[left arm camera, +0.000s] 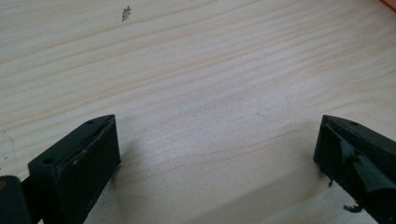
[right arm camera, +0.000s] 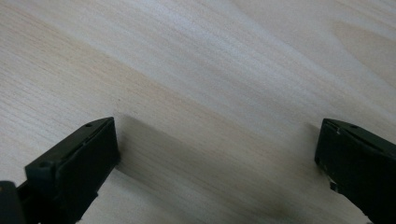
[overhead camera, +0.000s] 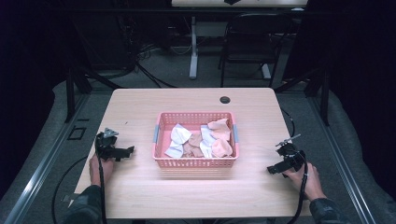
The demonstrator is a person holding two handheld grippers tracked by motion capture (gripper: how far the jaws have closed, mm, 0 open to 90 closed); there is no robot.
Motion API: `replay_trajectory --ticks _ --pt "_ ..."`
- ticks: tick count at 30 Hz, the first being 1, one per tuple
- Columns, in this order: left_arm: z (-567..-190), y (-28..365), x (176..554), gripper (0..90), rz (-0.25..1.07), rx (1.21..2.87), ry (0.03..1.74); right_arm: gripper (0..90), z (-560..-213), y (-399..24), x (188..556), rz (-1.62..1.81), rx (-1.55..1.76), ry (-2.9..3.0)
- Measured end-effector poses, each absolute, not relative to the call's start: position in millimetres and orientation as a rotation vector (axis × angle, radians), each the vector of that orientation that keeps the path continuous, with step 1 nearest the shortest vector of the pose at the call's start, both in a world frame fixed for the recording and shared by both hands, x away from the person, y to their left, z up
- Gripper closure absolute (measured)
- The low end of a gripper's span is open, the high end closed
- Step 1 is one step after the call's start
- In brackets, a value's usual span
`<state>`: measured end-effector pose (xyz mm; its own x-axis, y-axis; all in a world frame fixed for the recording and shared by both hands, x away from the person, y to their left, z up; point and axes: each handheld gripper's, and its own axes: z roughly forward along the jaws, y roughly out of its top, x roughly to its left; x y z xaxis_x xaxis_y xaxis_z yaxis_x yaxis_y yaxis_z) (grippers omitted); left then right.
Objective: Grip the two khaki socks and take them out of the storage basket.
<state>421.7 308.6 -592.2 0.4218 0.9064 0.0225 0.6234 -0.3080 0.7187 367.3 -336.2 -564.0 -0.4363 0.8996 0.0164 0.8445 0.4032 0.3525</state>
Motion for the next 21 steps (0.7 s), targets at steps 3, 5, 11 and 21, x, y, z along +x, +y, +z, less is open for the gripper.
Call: replay_trajectory --ticks 3,5,11,21 --pt "-591.9 308.1 421.7 0.1 0.58 2.048 1.284 0.0 -565.1 -335.7 367.2 0.472 1.579 2.451" --pt "-592.2 306.4 422.0 0.1 0.595 2.043 1.28 1.5 -556.1 -340.6 366.8 0.407 1.523 2.46" --pt "-592.1 306.6 422.7 0.1 0.59 2.046 1.276 1.1 -542.6 -348.9 363.4 0.516 1.535 2.404" --pt "-592.1 306.7 423.1 0.2 0.583 2.048 1.275 2.5 -519.4 -331.5 364.6 0.531 1.454 2.442"
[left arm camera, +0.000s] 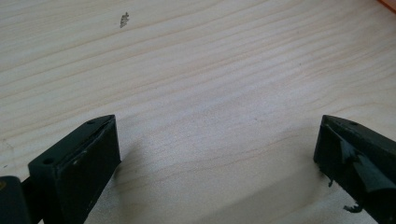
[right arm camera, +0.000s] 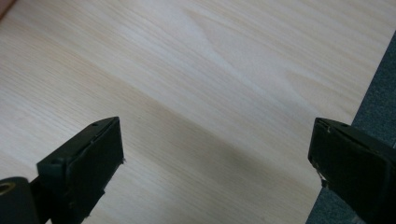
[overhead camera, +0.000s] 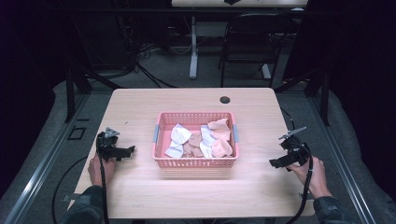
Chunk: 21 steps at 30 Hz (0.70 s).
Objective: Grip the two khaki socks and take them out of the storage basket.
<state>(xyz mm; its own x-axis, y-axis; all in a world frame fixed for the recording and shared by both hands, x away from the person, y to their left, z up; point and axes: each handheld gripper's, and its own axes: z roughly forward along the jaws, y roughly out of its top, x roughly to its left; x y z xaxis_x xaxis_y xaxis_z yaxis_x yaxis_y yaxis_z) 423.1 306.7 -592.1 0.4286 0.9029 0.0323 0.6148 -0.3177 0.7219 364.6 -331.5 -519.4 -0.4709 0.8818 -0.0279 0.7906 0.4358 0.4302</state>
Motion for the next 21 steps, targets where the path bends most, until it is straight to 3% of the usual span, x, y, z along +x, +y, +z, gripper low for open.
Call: replay_trajectory --ticks 21 --pt "-592.4 307.2 424.0 0.2 0.57 2.042 1.281 0.0 -462.3 -276.2 373.5 0.633 1.373 2.57"
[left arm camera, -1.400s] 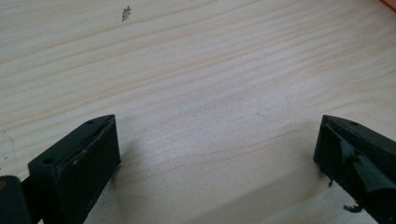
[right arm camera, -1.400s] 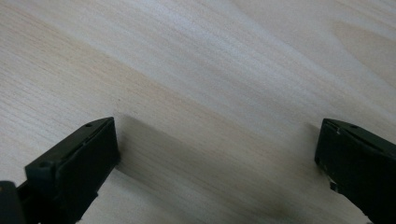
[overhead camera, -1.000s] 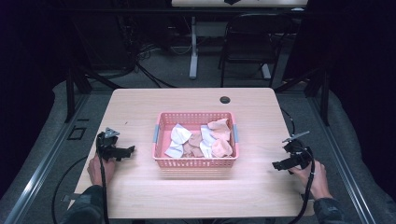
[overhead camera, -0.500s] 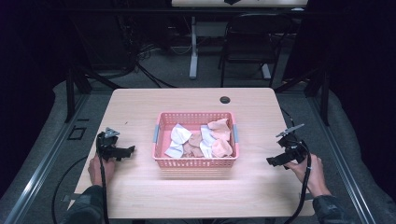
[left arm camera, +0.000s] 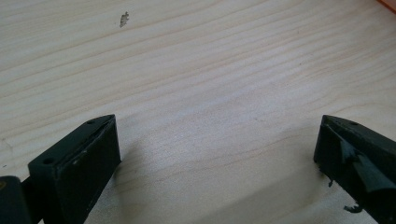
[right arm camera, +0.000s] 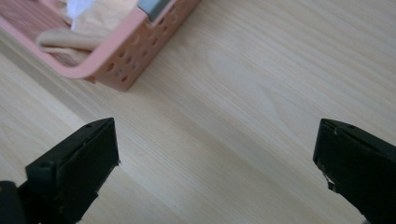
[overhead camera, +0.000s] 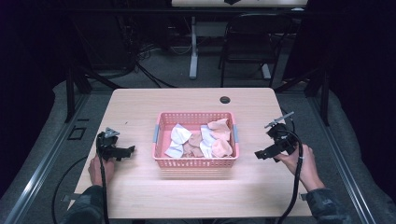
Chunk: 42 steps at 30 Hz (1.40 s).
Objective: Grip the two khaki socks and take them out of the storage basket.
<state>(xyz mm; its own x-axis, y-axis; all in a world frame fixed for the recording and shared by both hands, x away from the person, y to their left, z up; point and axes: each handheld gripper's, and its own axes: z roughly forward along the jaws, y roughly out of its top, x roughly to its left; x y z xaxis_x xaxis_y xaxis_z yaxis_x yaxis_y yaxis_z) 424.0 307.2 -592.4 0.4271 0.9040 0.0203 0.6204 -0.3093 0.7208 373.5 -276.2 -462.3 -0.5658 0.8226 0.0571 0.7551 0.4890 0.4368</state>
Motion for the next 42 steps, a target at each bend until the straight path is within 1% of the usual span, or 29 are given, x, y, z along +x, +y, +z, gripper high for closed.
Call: replay_trajectory --ticks 7,11,14,19,20,25,26,27,28,29,30,31,32,33,34,36,37,42 --pt "-592.4 308.1 424.6 0.1 0.562 2.047 1.28 0.0 -441.6 -252.1 382.0 0.682 1.334 2.61" --pt "-592.3 308.0 424.4 0.2 0.563 2.048 1.28 0.0 -429.3 -229.7 384.3 0.697 1.257 2.644" --pt "-592.4 307.9 424.5 0.2 0.562 2.044 1.282 0.0 -427.4 -219.4 384.7 0.708 1.246 2.65" --pt "-592.6 307.9 424.7 0.2 0.559 2.039 1.286 0.6 -431.5 -190.8 393.0 0.716 1.21 2.72" --pt "-592.6 307.9 424.6 0.2 0.557 2.039 1.288 0.6 -431.5 -190.8 393.0 0.716 1.21 2.72" --pt "-592.6 308.0 424.6 0.2 0.557 2.04 1.287 5.8 -446.6 -169.2 400.9 0.675 1.176 2.786" --pt "-592.6 308.0 424.6 0.2 0.557 2.041 1.287 9.1 -448.8 -166.4 401.2 0.686 1.171 2.796" --pt "-592.7 307.9 424.6 0.2 0.556 2.038 1.289 9.1 -448.8 -166.4 401.2 0.686 1.171 2.796" --pt "-592.6 308.0 424.7 0.2 0.556 2.039 1.288 15.2 -450.2 -164.4 401.0 0.686 1.17 2.794" --pt "-592.5 308.2 424.7 0.2 0.553 2.041 1.289 17.5 -451.0 -162.9 401.1 0.695 1.164 2.796" --pt "-592.7 308.0 424.7 0.2 0.556 2.039 1.289 21.6 -453.0 -161.3 400.9 0.696 1.172 2.794" --pt "-592.6 308.1 424.7 0.2 0.556 2.04 1.288 32.9 -456.0 -159.7 400.1 0.685 1.174 2.805" --pt "-592.5 308.2 424.7 0.2 0.553 2.042 1.289 32.9 -456.0 -159.7 400.1 0.685 1.174 2.805" --pt "-592.5 308.1 424.7 0.2 0.553 2.041 1.289 35.0 -457.9 -159.0 399.3 0.666 1.18 2.805" --pt "-592.5 308.2 424.7 0.2 0.553 2.041 1.289 42.7 -463.6 -158.1 398.0 0.648 1.197 2.805" --pt "-592.6 308.0 424.7 0.2 0.555 2.039 1.29 49.1 -467.9 -158.5 397.4 0.633 1.211 2.808" --pt "-592.5 308.1 424.7 0.2 0.553 2.041 1.29 49.1 -467.9 -158.5 397.4 0.633 1.211 2.808" --pt "-592.5 308.2 424.7 0.2 0.552 2.041 1.29 59.9 -471.1 -159.3 396.2 0.59 1.249 2.796"
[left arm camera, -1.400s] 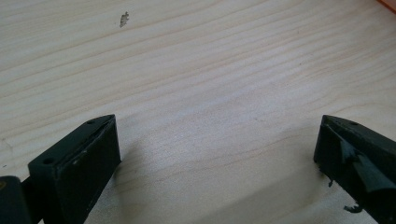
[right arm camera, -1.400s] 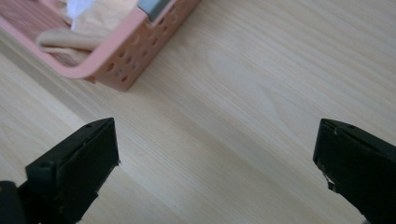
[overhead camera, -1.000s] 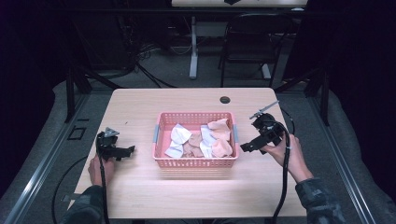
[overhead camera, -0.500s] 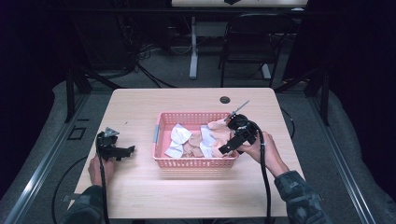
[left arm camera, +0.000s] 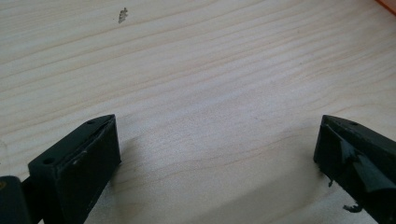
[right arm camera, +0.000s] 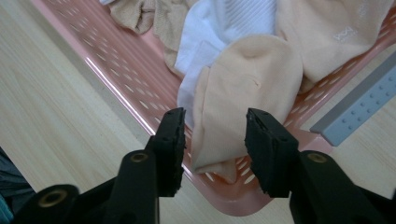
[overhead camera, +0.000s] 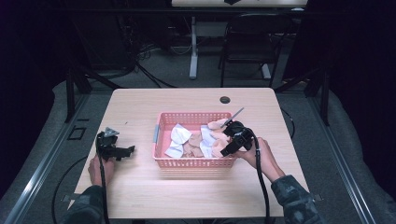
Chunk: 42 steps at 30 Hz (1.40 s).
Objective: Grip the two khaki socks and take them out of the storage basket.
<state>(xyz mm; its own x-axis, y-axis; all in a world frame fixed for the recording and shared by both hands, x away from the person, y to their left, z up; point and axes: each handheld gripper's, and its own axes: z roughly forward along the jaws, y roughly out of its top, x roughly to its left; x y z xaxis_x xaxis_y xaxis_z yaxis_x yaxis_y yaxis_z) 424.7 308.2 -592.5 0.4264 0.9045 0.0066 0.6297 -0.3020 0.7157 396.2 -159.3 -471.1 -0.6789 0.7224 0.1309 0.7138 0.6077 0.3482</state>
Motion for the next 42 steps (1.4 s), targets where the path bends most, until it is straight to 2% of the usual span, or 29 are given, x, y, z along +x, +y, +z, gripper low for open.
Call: replay_trajectory --ticks 7,15,24,42 --pt "-592.5 308.2 424.7 0.2 0.551 2.041 1.291 66.1 -472.8 -160.0 392.0 0.559 1.265 2.782" --pt "-592.7 308.2 424.9 0.2 0.548 2.037 1.292 87.8 -477.1 -161.8 393.8 0.523 1.279 2.784" --pt "-592.6 308.4 425.0 0.2 0.548 2.039 1.291 89.3 -465.2 -160.2 395.3 0.562 1.266 2.748" --pt "-592.6 308.4 425.1 0.2 0.547 2.039 1.291 89.9 -418.0 -161.5 403.5 0.672 1.219 2.639"
